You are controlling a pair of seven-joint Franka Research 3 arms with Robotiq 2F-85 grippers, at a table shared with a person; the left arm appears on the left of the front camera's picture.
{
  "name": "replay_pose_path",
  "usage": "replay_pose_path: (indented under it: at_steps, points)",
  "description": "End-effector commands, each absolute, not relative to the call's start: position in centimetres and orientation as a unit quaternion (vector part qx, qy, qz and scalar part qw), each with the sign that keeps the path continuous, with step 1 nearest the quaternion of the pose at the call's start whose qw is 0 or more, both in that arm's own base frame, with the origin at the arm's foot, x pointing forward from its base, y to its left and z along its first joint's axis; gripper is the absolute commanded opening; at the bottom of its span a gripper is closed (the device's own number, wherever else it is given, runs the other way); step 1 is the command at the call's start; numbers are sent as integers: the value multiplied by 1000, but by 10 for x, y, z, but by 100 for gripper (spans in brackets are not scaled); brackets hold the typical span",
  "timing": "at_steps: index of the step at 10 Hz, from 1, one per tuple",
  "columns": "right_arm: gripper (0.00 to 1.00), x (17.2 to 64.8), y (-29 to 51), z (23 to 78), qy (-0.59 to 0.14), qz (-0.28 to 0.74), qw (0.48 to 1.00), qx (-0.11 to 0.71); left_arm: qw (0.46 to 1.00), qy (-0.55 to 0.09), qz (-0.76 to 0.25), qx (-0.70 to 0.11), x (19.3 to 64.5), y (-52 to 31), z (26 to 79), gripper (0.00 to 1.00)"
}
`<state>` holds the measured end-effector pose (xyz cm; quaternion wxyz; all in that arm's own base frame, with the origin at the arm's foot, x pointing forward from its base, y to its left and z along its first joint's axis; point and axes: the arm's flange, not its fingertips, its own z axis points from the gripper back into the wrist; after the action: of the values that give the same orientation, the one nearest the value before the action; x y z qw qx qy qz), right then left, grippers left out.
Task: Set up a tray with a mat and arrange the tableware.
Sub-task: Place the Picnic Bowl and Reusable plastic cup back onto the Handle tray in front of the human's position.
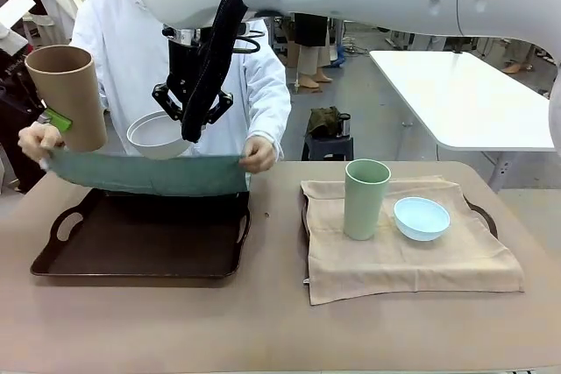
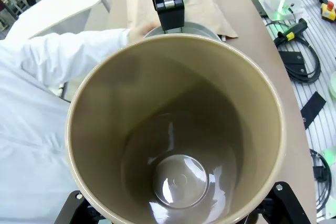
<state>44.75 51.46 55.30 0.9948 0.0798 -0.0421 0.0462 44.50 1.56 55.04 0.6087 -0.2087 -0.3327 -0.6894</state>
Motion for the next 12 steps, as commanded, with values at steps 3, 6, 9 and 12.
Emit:
replay_pose_path:
  at_steps: [3,6,9,12]
  points:
    - [0,449,515,553,-43,46,995,81,608,-332,-692,-204,445,15,552,0]
    - [0,449,515,553,-43,46,995,81,608,-332,-692,-204,445,15,552,0]
    - [0,449,515,553,-43,46,995,81,608,-332,-692,-204,445,15,552,0]
    - [0,449,515,553,-43,46,995,81,608,-332,-692,-204,445,15,552,0]
